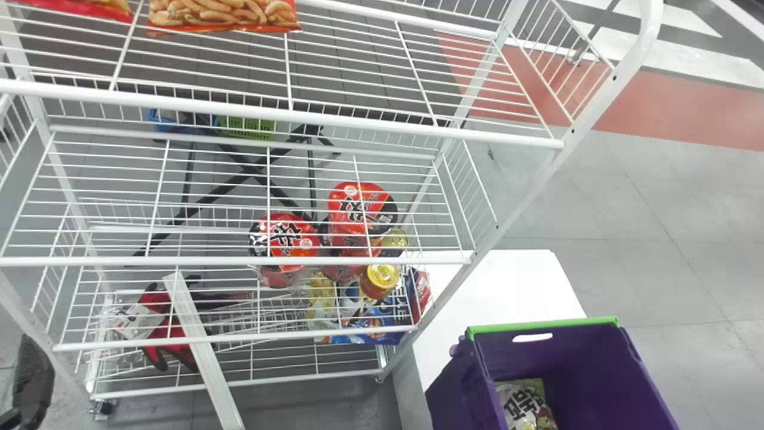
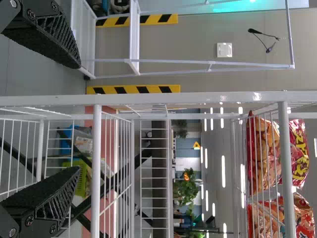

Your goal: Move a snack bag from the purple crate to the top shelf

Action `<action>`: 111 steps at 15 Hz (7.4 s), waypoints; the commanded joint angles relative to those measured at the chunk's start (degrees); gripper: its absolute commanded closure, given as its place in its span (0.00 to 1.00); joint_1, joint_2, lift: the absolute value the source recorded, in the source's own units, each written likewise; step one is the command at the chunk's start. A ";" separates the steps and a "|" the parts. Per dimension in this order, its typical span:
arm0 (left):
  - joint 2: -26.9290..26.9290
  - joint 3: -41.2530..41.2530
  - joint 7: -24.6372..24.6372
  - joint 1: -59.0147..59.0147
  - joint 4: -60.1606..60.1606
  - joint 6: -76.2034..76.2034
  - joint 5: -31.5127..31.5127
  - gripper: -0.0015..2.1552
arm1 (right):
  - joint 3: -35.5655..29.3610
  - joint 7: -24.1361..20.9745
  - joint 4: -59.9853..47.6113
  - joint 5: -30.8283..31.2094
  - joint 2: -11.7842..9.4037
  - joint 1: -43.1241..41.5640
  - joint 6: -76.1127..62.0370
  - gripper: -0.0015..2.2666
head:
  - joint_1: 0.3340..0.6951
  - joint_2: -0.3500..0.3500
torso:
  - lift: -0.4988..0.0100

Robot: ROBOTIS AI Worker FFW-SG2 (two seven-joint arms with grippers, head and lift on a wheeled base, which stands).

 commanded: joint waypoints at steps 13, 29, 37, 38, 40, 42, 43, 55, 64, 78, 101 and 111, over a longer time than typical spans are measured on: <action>0.69 0.35 0.01 0.48 -0.11 -1.28 0.32 0.04 | -2.27 0.83 -1.68 -2.11 1.31 1.24 -1.29 0.99 | 1.00 0.00 | 0.56; 0.69 0.00 0.01 0.65 0.06 -2.51 0.32 0.04 | -2.53 0.83 -1.68 -3.08 2.01 2.91 -4.10 0.99 | 1.00 0.00 | 0.69; 0.69 -0.09 -0.08 0.56 0.33 -2.51 0.32 0.04 | -2.36 0.83 -1.68 -3.25 2.01 3.08 -4.45 0.99 | 1.00 0.00 | 0.75; 0.60 -0.09 -0.08 0.48 0.50 -2.51 0.32 0.04 | -2.36 0.83 -1.68 -3.25 2.01 3.08 -4.45 0.99 | 1.00 0.00 | 0.76; 0.42 -0.09 -0.17 0.39 0.68 -2.51 0.32 0.04 | -2.36 0.83 -1.59 -3.25 1.92 2.99 -4.80 0.99 | 1.00 0.00 | 0.77; 0.34 -0.09 -0.17 0.39 0.59 -2.34 0.32 0.04 | -2.36 0.83 -1.59 -3.25 1.66 2.99 -4.63 0.99 | 1.00 0.00 | 0.79; 0.34 -0.09 -0.08 0.39 0.68 -2.51 0.32 0.04 | -2.27 0.83 -1.59 -3.16 1.57 2.91 -4.63 0.99 | 1.00 0.00 | 0.80; 0.34 -0.53 0.36 1.09 0.24 -2.51 -0.03 0.04 | -1.74 0.83 -1.24 -2.99 1.13 2.91 -4.63 0.99 | 1.00 0.00 | 0.89; 0.42 -0.88 0.53 1.79 -0.29 -2.51 -0.65 0.04 | -1.65 1.35 -1.33 -3.60 1.48 3.70 -6.21 0.99 | 1.00 0.00 | 0.96; 0.16 -0.88 1.59 5.40 -4.95 -3.04 -1.88 0.04 | -3.32 6.63 -1.24 -9.05 2.80 4.66 -12.18 0.99 | 1.00 0.00 | 0.98; -0.54 -0.79 2.56 2.06 -2.84 3.46 -2.05 0.04 | 8.54 3.29 -45.62 -38.94 16.65 -11.16 4.46 0.96 | 1.00 0.26 | 0.98; -0.63 -0.79 2.56 1.88 -2.66 3.29 -1.70 0.04 | 32.01 -15.17 -37.89 -44.47 16.65 -16.08 4.46 0.96 | 1.00 0.62 | 0.98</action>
